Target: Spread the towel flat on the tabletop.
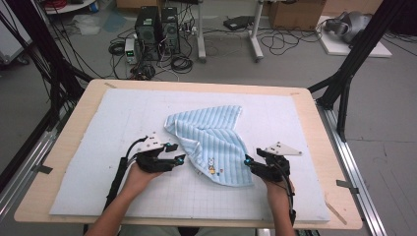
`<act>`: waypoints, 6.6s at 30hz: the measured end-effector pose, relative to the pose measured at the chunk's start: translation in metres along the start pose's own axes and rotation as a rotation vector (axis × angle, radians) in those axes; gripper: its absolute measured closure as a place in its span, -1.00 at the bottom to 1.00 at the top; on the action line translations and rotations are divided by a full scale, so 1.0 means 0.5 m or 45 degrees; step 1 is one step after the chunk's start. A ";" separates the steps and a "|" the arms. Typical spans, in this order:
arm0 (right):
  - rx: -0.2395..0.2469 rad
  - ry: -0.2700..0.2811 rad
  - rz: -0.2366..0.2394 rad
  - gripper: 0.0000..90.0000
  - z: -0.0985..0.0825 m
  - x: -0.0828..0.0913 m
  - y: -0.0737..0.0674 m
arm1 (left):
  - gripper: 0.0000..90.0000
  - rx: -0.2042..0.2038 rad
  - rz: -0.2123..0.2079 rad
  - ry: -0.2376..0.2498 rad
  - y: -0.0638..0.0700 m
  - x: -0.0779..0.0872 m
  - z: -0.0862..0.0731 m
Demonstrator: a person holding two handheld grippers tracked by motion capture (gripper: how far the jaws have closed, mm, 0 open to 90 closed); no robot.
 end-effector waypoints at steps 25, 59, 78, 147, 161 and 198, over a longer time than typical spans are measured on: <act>-0.052 -0.013 0.014 -0.05 -0.034 0.026 0.010 | 0.74 -0.059 0.019 -0.202 0.027 0.029 -0.041; 0.121 -0.232 -0.010 0.96 -0.171 0.139 -0.179 | 0.75 0.022 -0.095 -0.142 0.238 0.232 -0.159; 0.020 -0.079 -0.004 -0.09 -0.138 0.160 -0.151 | -0.08 0.110 0.134 0.002 0.104 0.209 -0.082; -0.092 -0.015 -0.054 0.13 -0.104 0.109 -0.062 | 0.12 0.166 0.023 -0.072 0.080 0.106 -0.076; 0.018 -0.175 0.032 0.55 -0.060 -0.025 -0.122 | 0.03 0.229 0.224 0.018 -0.018 0.133 -0.049; 0.074 -0.131 -0.054 0.15 -0.049 0.015 -0.101 | 0.13 0.265 0.221 -0.015 -0.033 0.081 -0.037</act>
Point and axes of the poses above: each handheld gripper's, and its own axes: x roughly backward along the jaws, z roughly out of its top, y roughly to its right, the point moved 6 cm from there along -x, roughly forward along the jaws, and after that the axes turned 6 degrees about -x, right-handed, at the moved point
